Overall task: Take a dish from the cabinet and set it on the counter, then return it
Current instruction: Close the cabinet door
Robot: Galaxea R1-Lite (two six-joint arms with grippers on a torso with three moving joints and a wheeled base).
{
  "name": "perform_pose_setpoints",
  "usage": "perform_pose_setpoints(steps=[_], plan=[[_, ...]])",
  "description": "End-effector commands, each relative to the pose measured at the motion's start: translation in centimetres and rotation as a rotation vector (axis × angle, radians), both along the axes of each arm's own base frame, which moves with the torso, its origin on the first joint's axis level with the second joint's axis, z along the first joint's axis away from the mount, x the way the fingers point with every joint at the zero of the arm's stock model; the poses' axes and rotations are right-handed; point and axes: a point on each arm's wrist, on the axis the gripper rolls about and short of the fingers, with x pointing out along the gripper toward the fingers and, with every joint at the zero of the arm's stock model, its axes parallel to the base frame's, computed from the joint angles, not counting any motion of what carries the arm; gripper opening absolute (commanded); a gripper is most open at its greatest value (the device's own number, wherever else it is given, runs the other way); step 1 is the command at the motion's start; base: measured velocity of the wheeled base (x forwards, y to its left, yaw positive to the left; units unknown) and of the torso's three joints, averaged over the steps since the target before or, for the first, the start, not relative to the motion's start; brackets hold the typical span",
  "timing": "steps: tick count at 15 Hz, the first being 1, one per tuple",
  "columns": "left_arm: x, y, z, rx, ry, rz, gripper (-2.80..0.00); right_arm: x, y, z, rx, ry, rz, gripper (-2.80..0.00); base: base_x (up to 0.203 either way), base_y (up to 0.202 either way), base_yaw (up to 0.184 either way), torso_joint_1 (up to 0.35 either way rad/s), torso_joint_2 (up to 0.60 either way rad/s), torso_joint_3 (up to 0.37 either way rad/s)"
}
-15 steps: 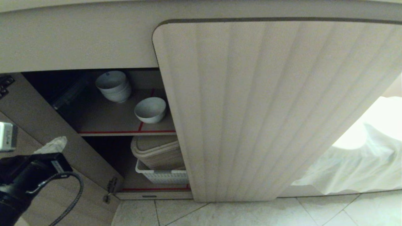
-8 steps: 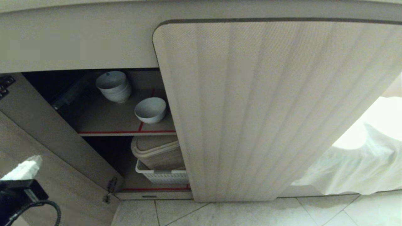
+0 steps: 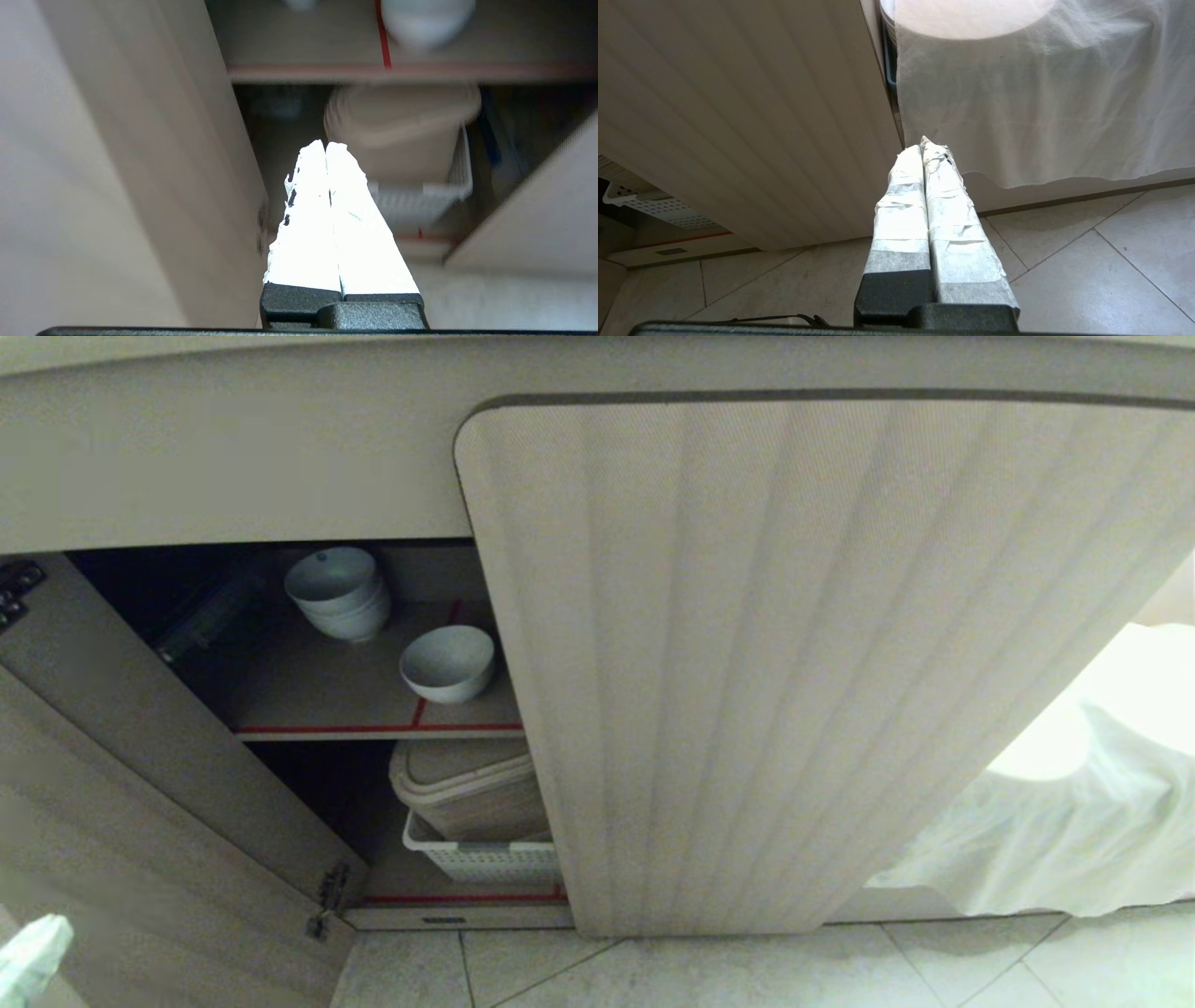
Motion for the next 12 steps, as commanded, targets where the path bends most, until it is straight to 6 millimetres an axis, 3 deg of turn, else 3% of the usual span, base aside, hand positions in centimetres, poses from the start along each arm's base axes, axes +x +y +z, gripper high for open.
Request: perform_pose_setpoints(steps=[1, 5, 12], plan=[[-2.9, 0.0, -2.2, 0.024, -0.022, -0.001, -2.80, 0.0, 0.0, 0.0, 0.001, 0.001, 0.000, -2.80, 0.000, 0.000, 0.000, 0.000, 0.00, 0.000], [-4.6, -0.3, -4.3, 0.072, -0.040, -0.118, -2.80, 0.0, 0.0, 0.0, 0.001, 0.001, 0.000, -2.80, 0.000, 0.000, 0.000, 0.000, 0.00, 0.000], [-4.6, -0.3, -4.5, 0.054, -0.023, -0.134, -2.80, 0.0, 0.0, 0.0, 0.001, 0.001, 0.000, -2.80, 0.000, 0.000, 0.000, 0.000, 0.00, 0.000]])
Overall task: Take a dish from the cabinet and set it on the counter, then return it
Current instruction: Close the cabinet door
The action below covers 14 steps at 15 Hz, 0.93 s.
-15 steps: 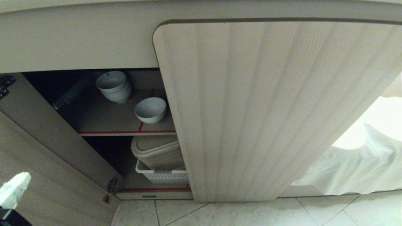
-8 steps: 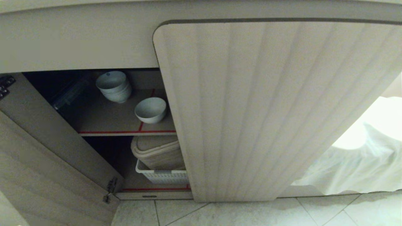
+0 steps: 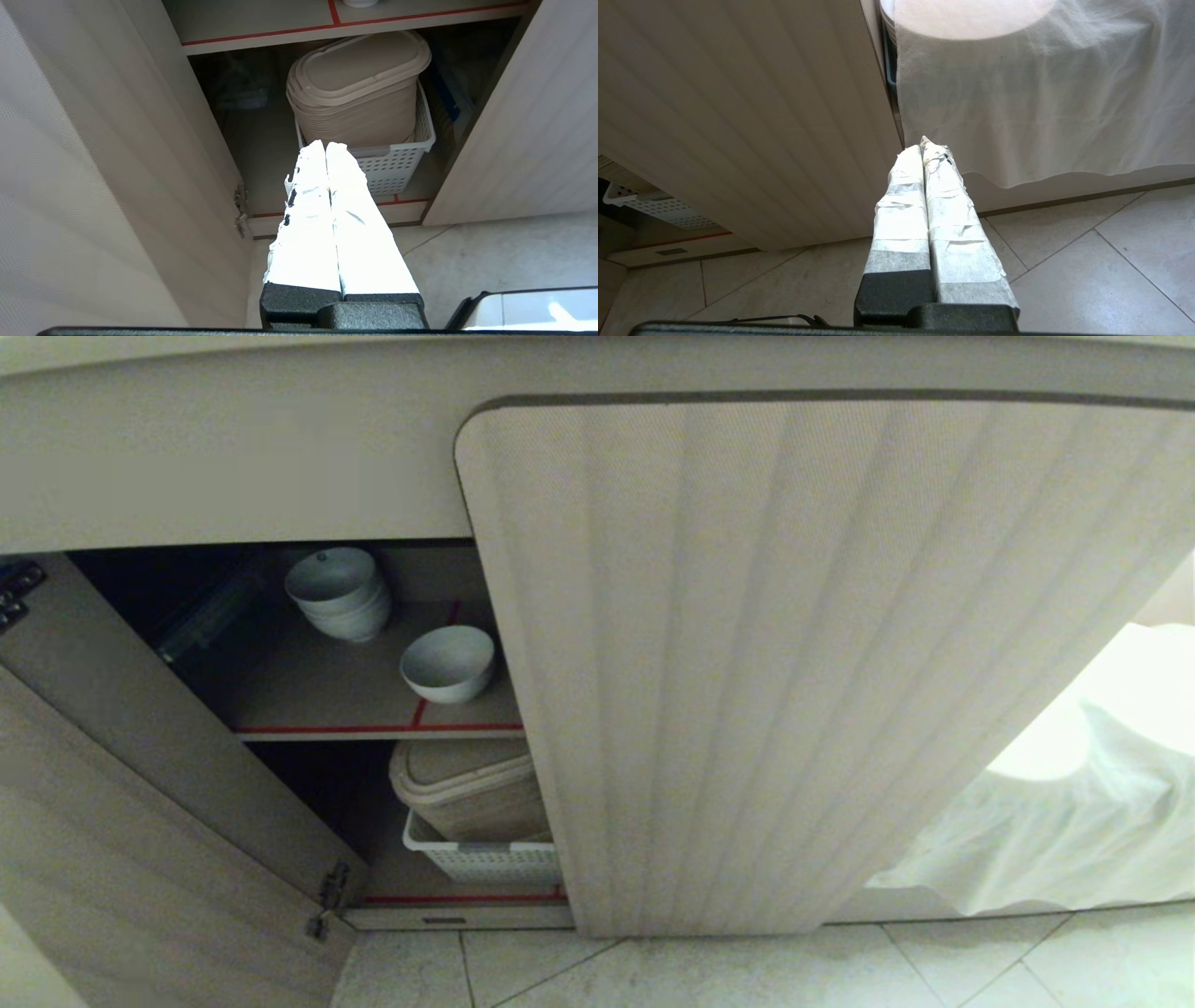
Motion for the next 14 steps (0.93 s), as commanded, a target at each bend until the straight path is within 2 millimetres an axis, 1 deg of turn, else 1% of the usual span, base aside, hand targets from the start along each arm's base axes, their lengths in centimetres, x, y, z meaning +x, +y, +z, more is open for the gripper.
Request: perform_pose_setpoints(steps=[1, 14], plan=[[-0.02, 0.00, -0.01, -0.011, -0.002, 0.001, -2.80, 0.01, 0.00, 0.02, 0.001, 0.001, 0.000, -2.80, 0.000, 0.000, 0.000, 0.000, 0.00, 0.000], [-0.02, 0.00, -0.03, -0.030, 0.001, 0.000, -2.80, 0.01, 0.00, 0.00, 0.001, 0.001, 0.000, -2.80, 0.000, 0.000, 0.000, 0.000, 0.00, 0.000]])
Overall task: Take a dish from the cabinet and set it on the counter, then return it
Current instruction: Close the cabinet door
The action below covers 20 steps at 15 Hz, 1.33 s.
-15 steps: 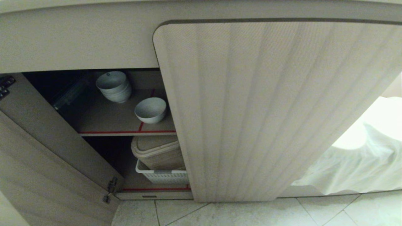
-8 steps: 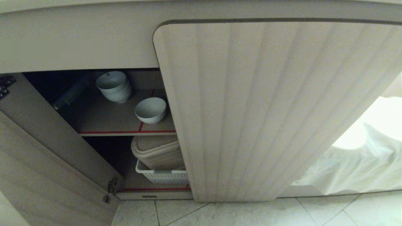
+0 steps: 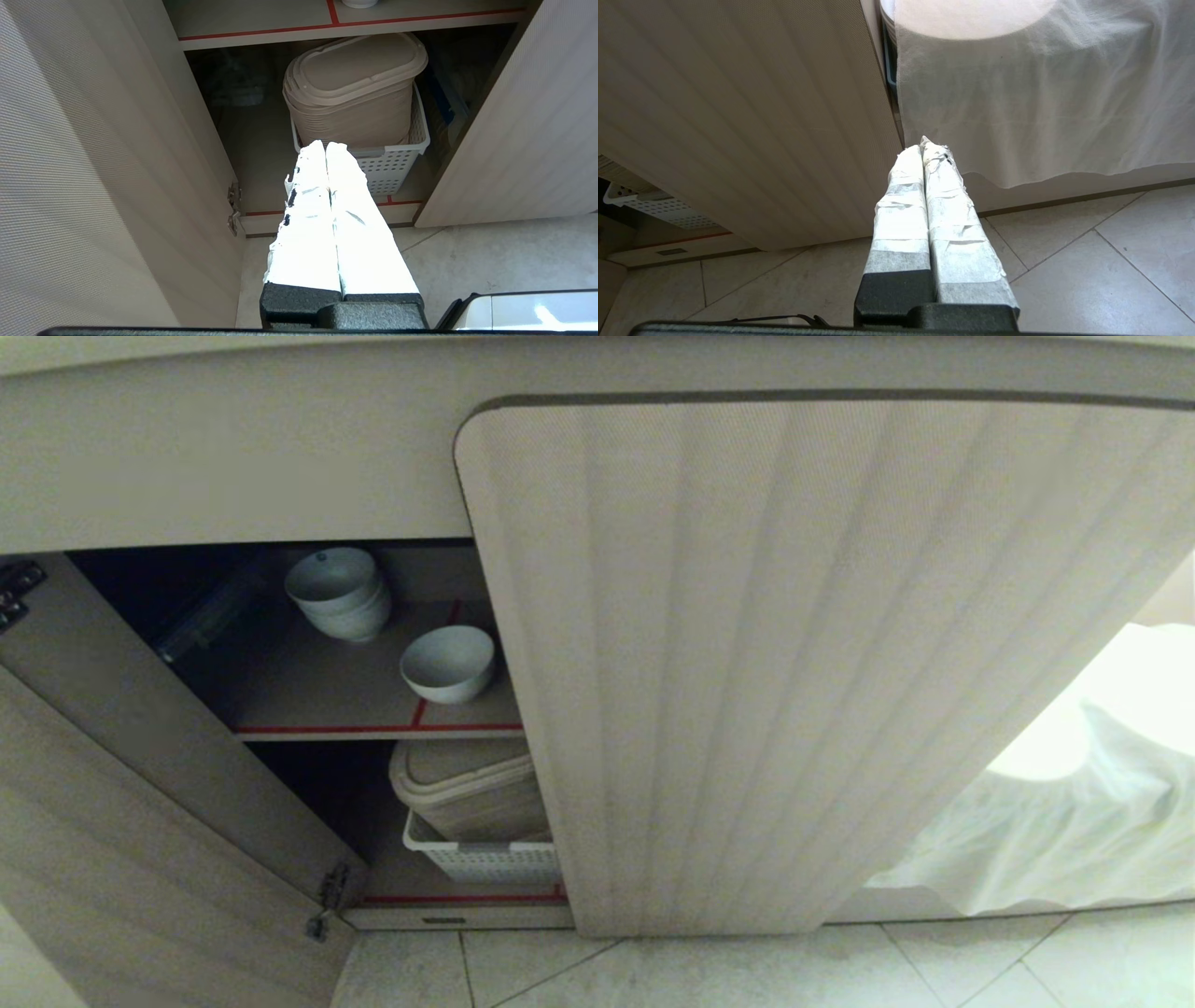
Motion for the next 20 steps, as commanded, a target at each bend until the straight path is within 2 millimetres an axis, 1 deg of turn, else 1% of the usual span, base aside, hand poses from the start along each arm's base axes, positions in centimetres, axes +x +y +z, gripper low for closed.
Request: perform_pose_setpoints(steps=[1, 9, 20], plan=[[0.00, 0.00, -0.01, 0.001, 0.001, 0.000, -2.80, 0.01, 0.00, 0.00, 0.001, 0.001, 0.000, -2.80, 0.000, 0.000, 0.000, 0.000, 0.00, 0.000], [0.00, 0.00, 0.00, -0.001, 0.000, 0.000, -2.80, 0.01, 0.00, 0.00, 0.000, 0.001, 0.000, -2.80, 0.000, 0.000, 0.000, 0.000, 0.00, 0.000], [0.00, 0.02, -0.01, -0.001, 0.001, 0.008, -2.80, 0.01, 0.00, 0.00, 0.001, 0.001, 0.000, -2.80, -0.185, 0.000, -0.001, 0.002, 0.00, 0.003]])
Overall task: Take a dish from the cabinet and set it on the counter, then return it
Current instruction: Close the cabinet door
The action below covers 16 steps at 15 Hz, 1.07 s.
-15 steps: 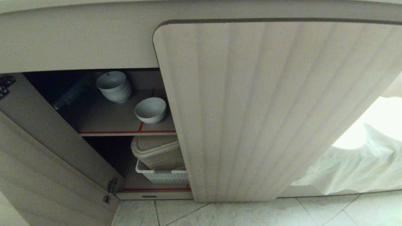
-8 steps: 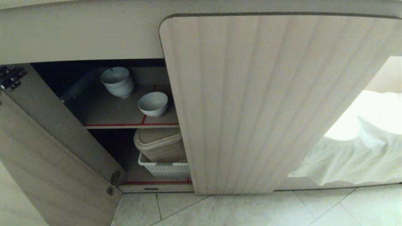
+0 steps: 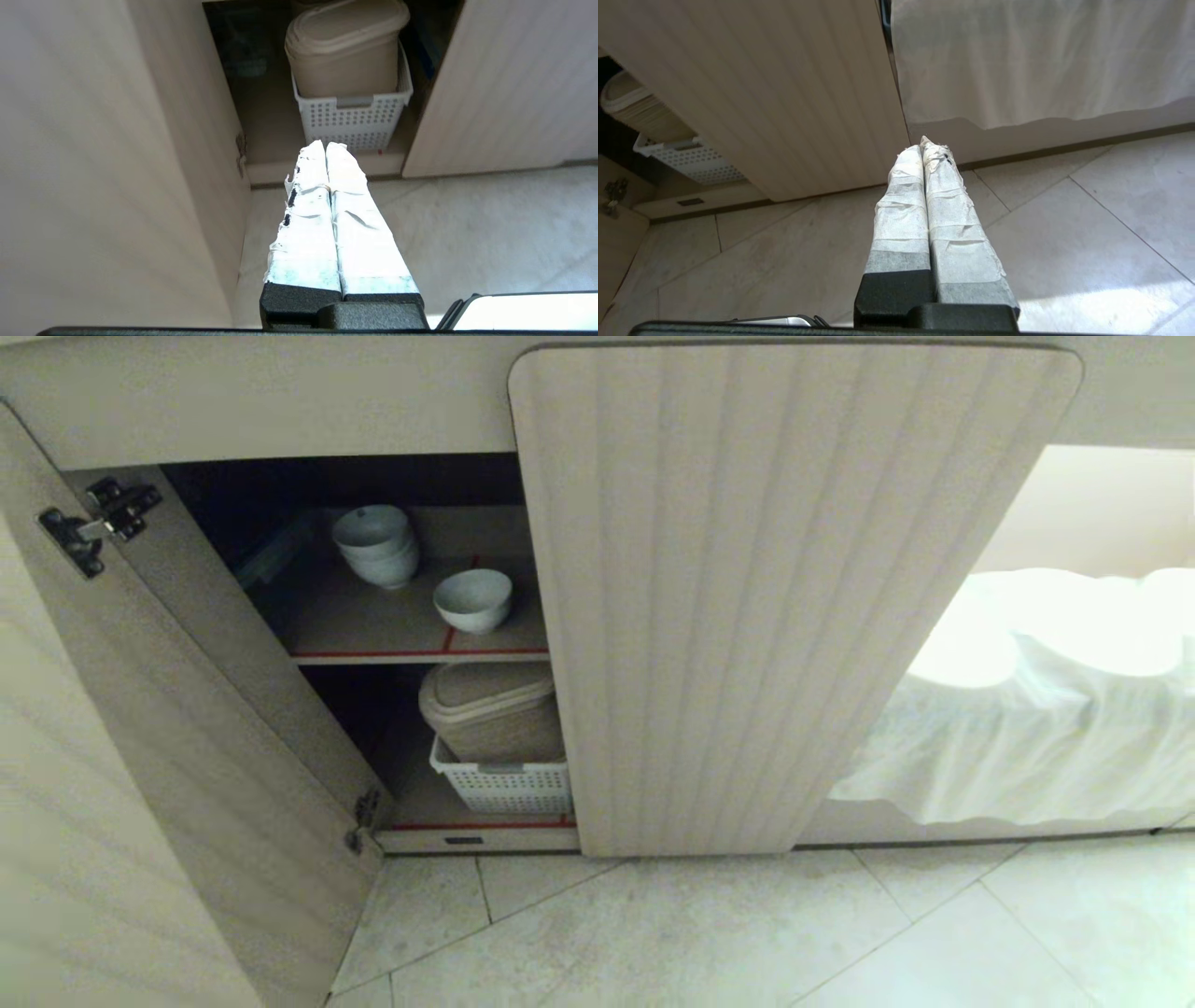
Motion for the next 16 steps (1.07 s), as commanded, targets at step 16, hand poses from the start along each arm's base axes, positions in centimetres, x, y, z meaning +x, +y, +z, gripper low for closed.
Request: perform_pose_setpoints(steps=[16], plan=[[0.00, 0.01, 0.00, -0.002, 0.000, 0.005, -2.80, 0.01, 0.00, 0.00, 0.001, 0.001, 0.000, -2.80, -0.141, 0.000, -0.001, 0.001, 0.00, 0.002]])
